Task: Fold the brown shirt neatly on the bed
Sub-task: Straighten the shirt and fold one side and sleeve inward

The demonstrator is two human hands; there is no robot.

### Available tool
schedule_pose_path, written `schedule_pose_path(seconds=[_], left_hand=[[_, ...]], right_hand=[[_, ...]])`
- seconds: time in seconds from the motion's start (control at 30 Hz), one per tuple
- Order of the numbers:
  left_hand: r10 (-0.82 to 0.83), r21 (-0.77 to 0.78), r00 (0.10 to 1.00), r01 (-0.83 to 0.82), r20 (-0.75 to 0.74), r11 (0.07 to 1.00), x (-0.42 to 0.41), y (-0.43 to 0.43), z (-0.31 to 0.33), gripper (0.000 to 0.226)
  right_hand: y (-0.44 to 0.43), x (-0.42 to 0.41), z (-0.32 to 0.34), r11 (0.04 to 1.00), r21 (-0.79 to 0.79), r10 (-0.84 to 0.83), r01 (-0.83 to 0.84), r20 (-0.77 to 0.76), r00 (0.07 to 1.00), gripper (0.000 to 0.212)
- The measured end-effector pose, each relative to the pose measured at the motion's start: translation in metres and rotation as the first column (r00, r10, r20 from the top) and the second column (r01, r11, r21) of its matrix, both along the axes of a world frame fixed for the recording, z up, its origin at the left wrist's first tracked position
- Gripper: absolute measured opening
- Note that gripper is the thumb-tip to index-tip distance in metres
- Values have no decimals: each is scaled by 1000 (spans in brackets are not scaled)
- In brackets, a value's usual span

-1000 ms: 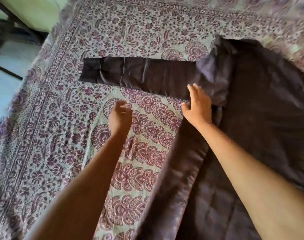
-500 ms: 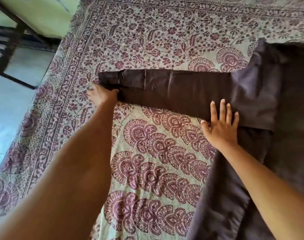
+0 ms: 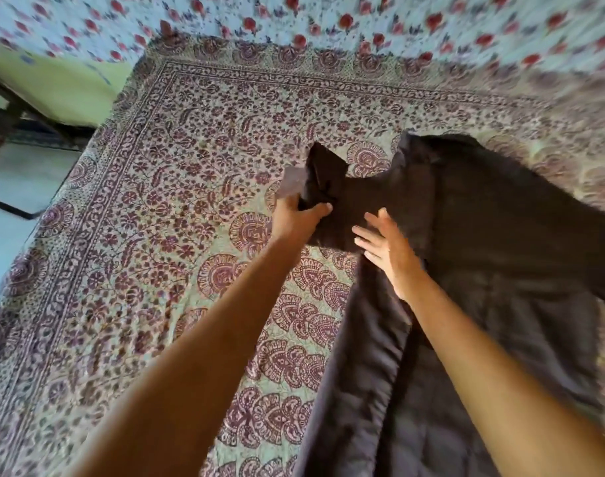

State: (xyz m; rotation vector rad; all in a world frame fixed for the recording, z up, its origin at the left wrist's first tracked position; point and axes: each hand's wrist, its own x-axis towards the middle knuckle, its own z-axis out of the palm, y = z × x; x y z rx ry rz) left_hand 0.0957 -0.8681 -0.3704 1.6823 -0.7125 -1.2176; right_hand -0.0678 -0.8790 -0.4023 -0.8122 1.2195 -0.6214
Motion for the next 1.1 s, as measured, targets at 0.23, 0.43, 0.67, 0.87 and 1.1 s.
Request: schedule_pose_path(seconds=[0.23, 0.43, 0.67, 0.87, 1.1], left_hand=[[-666, 68, 643, 698, 378, 713, -152, 55, 22, 55], [-728, 76, 638, 737, 252, 672, -194, 106, 15, 45], [-734, 529, 481, 510, 479, 679, -148, 157, -54, 43], [-802, 623, 331, 508, 496, 595, -138, 172, -72, 57], [-707, 483, 430, 524, 561, 702, -123, 153, -77, 42]], right_hand=[[46, -113, 47, 963, -62, -248, 262, 177, 952, 68], [80, -232, 52, 755, -265, -646, 600, -148, 748, 16], [119, -327, 29, 463, -558, -844, 689, -514, 151, 40], [110, -331, 0, 742, -311, -532, 593, -812, 239, 74], [78, -240, -29, 877, -385, -480, 287, -685, 547, 52]])
